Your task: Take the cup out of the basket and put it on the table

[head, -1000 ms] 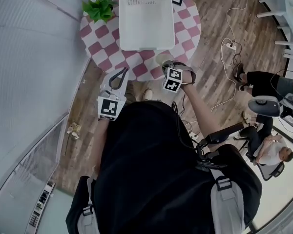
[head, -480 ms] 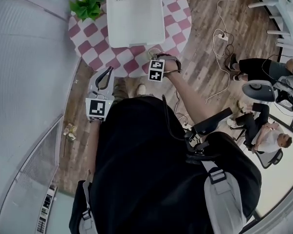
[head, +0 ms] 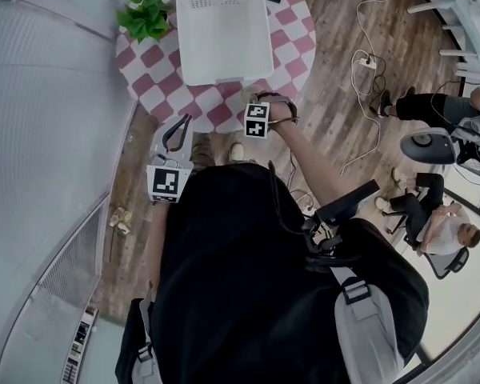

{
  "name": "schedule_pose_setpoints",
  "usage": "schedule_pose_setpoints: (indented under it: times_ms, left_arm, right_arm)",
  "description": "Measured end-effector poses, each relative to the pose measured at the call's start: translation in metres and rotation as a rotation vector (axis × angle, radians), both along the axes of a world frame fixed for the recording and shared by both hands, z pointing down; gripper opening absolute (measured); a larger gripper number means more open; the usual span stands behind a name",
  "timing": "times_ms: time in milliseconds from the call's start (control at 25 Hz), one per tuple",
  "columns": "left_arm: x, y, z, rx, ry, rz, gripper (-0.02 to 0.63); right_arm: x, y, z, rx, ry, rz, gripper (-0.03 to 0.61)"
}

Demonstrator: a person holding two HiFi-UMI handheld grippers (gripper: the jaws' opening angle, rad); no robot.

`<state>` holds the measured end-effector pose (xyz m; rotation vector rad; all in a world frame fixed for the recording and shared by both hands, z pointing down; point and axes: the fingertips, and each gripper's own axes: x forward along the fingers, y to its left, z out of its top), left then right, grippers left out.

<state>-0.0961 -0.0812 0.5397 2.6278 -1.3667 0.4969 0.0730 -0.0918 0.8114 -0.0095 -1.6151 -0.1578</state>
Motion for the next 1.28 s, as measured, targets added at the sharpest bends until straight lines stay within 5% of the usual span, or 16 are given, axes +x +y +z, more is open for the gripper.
schedule_pose_setpoints:
  times_ms: [520,640,880,1120,1280]
  left_arm:
    - [-0.008,0.004,0.005,-0.002,0.000,-0.020,0.006]
    - [-0.009,0.003,0.005,0.002,0.004,-0.023,0.006]
    - [-0.004,0.001,0.005,0.004,0.003,-0.003,0.006]
    - [0.004,0.000,0.002,0.013,-0.001,0.011,0.006]
    - [0.010,-0.002,0.001,0.020,0.001,0.021,0.006]
  right_arm:
    - [-0.012,-0.009,-0.002,0.095,0.000,-0.054,0.027]
    - [-0.013,-0.012,-0.014,0.109,-0.032,-0.008,0.124]
    - [-0.009,-0.010,-0.024,0.114,-0.039,-0.014,0.124]
    - [-0.018,-0.016,-0.070,0.186,-0.214,0.086,0.124]
    - [-0.025,-0.014,-0.116,0.159,-0.492,0.291,0.091]
